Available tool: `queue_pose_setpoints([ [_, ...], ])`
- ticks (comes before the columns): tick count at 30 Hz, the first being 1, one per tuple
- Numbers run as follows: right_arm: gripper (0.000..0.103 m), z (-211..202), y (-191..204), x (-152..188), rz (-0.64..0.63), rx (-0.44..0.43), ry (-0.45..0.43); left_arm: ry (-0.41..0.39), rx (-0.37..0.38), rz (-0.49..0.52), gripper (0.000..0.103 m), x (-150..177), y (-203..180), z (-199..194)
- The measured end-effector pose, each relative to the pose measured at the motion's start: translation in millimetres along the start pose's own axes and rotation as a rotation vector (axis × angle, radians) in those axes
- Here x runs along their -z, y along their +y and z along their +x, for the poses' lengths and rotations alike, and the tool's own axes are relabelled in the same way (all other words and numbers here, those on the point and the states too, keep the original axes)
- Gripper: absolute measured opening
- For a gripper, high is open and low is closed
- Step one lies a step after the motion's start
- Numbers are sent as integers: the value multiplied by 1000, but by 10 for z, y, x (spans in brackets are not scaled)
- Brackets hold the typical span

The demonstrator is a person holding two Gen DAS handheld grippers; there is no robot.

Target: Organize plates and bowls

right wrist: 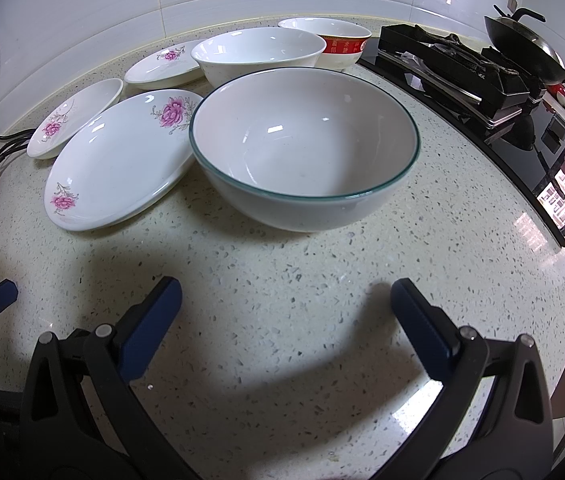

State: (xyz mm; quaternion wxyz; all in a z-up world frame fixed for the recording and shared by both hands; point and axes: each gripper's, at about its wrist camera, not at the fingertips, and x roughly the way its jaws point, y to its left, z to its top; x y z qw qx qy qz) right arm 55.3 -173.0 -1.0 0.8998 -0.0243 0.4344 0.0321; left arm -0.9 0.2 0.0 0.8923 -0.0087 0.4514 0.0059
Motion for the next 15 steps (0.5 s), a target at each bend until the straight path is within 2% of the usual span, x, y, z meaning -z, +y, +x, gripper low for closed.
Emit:
queue_pose_setpoints([
  [15,103,7,-4,6,-10,-8,0,0,2,2,103,48,-4,-51],
])
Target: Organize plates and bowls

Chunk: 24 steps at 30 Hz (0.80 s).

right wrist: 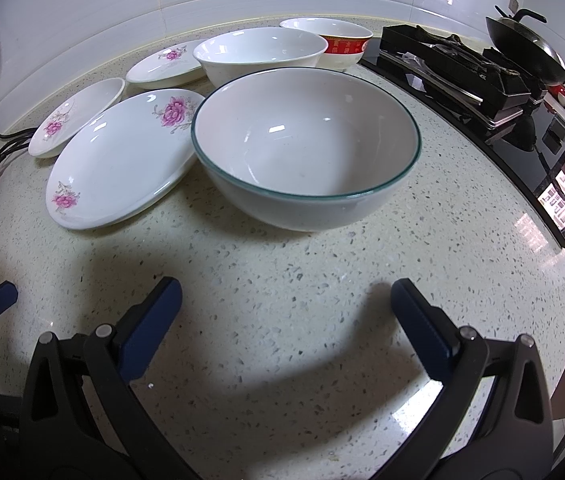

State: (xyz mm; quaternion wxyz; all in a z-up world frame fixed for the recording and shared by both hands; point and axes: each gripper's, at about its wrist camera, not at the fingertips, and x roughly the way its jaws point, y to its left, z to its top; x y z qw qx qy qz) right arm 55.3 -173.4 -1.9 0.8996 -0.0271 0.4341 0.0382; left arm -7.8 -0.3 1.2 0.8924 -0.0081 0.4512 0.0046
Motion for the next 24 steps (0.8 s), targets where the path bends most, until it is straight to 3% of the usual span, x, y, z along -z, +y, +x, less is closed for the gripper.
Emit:
queue_pose_setpoints([
  [10,103,-7,42,4,-84,-62,25,16,-9,-13,103,-35,52,26],
  [16,103,3,118,-70,-97,-131,54,12,-44,-118,103,-64,294,31],
  [24,103,30,366,-199,6,-260,42,10,-110,-253,103,-74,683,48],
])
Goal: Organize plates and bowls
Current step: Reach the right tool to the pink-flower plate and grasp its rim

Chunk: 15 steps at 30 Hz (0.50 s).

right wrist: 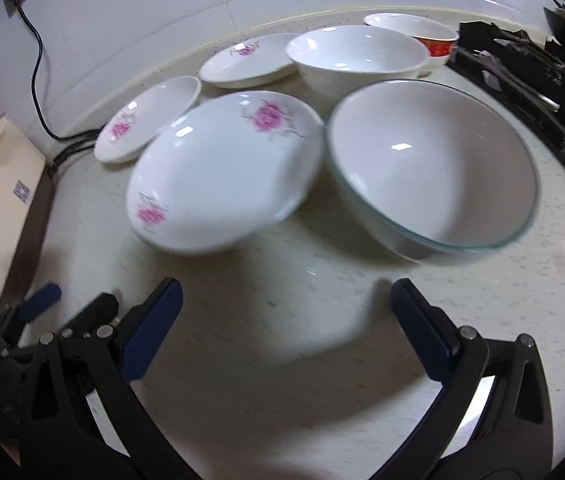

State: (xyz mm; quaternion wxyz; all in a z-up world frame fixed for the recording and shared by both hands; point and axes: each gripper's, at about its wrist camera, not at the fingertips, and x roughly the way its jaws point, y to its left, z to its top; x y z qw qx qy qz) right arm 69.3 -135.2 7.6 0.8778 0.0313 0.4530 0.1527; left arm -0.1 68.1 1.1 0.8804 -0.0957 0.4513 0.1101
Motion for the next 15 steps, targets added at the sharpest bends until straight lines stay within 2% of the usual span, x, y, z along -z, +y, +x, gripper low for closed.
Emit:
queue_pose_setpoints([
  [5,103,66,87,-110,89,-22,-22,-6,-19,-39,101,-25,125,-14],
  [9,103,122,102,-230,147,23,-43,-15,-45,-39,89,-34,151,-33],
  [14,102,229,128,-373,183,66,-40,-26,-25,-49,80,-39,180,-68],
  [15,99,255,155,-392,175,79,-40,-27,-20,-53,78,-44,188,-68],
])
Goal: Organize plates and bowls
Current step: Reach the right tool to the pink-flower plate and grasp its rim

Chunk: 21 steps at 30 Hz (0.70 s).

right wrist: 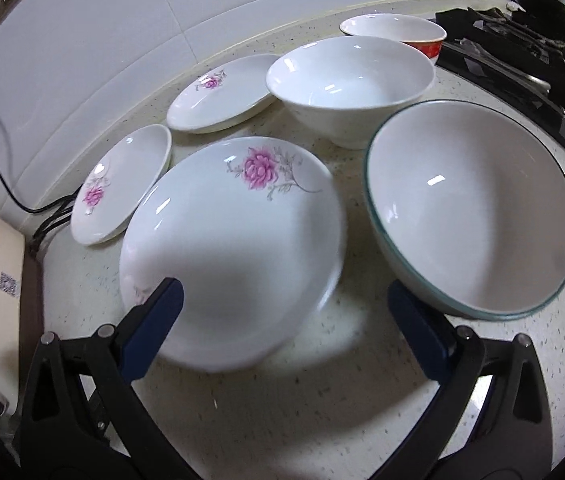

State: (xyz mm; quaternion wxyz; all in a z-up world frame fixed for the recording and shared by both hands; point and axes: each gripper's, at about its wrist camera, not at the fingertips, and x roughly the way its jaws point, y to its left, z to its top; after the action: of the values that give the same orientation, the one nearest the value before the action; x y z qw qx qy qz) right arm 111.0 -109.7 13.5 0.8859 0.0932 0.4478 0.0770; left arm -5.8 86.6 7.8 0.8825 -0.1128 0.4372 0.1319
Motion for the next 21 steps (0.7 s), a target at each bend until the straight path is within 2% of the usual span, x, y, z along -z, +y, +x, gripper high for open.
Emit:
queue_pose_setpoints([
  [1,95,18,35,-5,-12,17,-5,0,4,-3,78,1,2,-9],
  [2,83,24,75,-8,-27,37,-15,1,6,-7,78,1,0,-13],
  [3,60,28,100,-5,-37,46,-21,1,11,-12,78,-3,7,-14],
  [6,37,21,87,0,-47,54,-27,-3,23,-19,75,1,22,-37],
  [9,29,-14,19,28,-60,19,-16,-4,41,-25,74,2,13,-41],
  [17,26,-200,-23,314,-181,-110,33,-13,73,-63,74,-9,43,-47],
  [18,26,-238,-37,365,-195,-125,41,-14,73,-75,70,-9,57,-53],
  [21,27,-344,-90,502,-236,-152,59,-14,73,-103,70,-20,117,-48],
])
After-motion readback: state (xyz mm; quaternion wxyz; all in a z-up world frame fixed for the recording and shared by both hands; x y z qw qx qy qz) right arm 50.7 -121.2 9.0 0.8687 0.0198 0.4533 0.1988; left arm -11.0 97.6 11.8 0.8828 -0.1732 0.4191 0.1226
